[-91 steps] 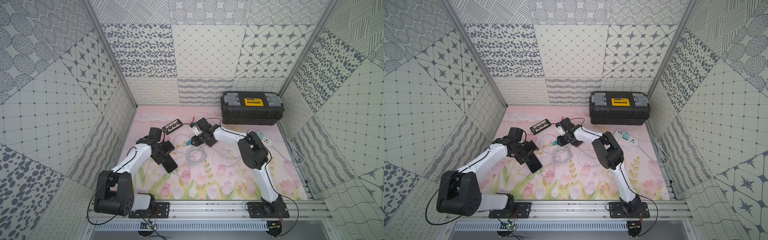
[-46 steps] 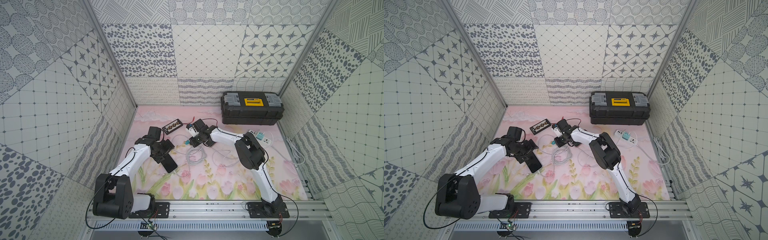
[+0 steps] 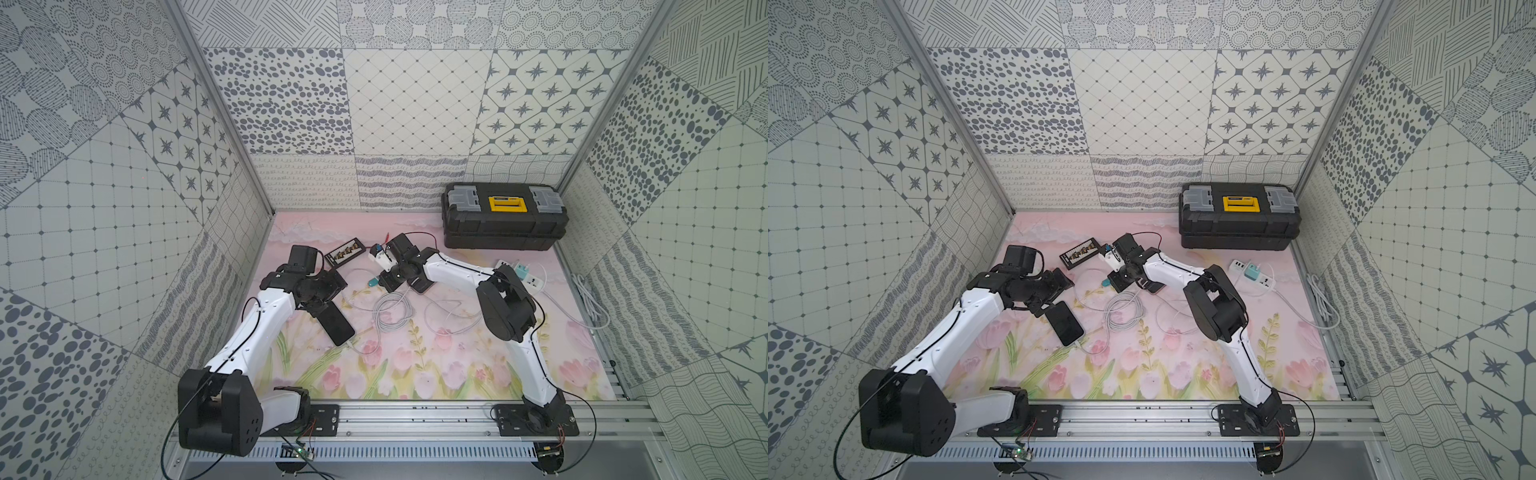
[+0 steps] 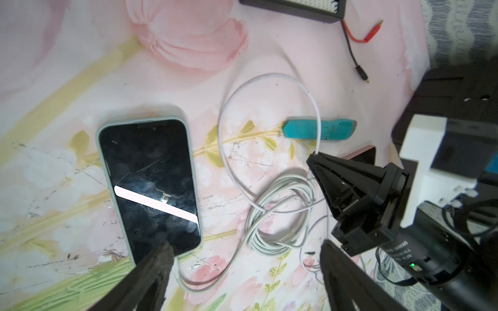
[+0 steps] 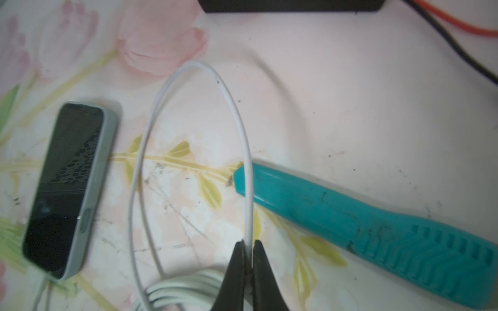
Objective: Plug the charging cable into the phone
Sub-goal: Pick up the charging cable from the center of the board.
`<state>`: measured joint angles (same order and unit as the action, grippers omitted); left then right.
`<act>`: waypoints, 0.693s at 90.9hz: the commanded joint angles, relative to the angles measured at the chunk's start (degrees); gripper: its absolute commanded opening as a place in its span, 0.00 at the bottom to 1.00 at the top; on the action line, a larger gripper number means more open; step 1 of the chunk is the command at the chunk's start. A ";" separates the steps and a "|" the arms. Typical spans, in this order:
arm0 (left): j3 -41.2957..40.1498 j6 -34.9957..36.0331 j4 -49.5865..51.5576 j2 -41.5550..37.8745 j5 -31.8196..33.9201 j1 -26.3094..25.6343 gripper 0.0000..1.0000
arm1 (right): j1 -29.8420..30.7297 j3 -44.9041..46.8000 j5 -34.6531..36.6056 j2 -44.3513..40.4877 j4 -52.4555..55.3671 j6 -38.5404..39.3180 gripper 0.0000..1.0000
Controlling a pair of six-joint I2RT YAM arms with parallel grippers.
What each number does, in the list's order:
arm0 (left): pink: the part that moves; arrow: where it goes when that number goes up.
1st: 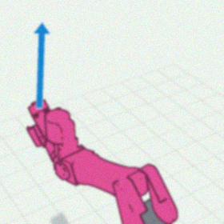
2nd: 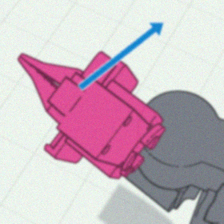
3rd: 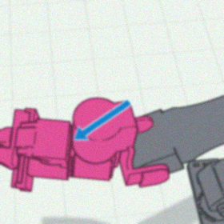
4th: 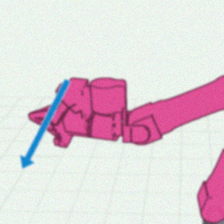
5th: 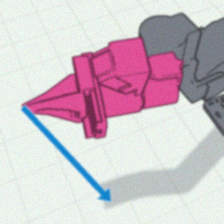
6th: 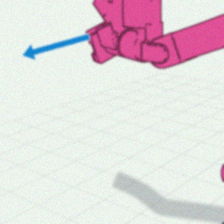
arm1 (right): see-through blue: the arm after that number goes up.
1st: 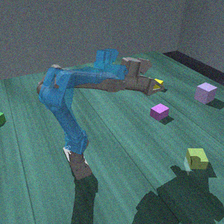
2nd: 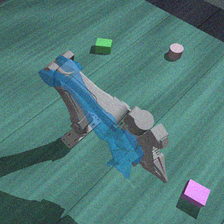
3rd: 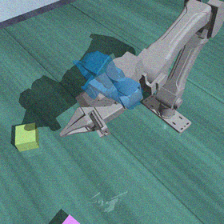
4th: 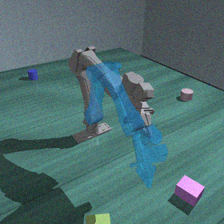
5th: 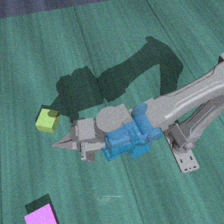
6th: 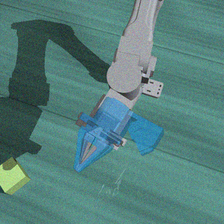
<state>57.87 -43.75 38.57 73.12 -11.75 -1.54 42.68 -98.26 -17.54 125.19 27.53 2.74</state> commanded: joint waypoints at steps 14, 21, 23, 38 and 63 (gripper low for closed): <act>11.96 18.40 6.34 1.19 -12.48 0.30 0.88 | -0.15 14.05 -6.15 -15.78 -9.78 8.95 0.00; 13.44 25.77 5.82 0.58 -12.30 -0.91 0.88 | -1.09 17.08 -10.57 -17.98 -11.23 9.86 0.00; 13.16 27.45 5.12 -0.10 -11.99 -1.44 0.88 | -1.34 17.71 -11.20 -18.56 -11.61 9.90 0.00; 8.78 47.20 -0.62 -4.79 -15.08 -5.96 0.86 | -2.21 21.51 -15.96 -22.29 -12.47 11.97 0.00; 5.01 77.35 -6.24 -9.56 -23.58 -7.72 0.85 | -3.58 27.44 -24.18 -27.41 -12.54 21.03 0.00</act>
<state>63.20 2.44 36.99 64.53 -25.63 -8.60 39.66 -72.71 -36.38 101.19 17.56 17.93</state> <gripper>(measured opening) 0.847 0.081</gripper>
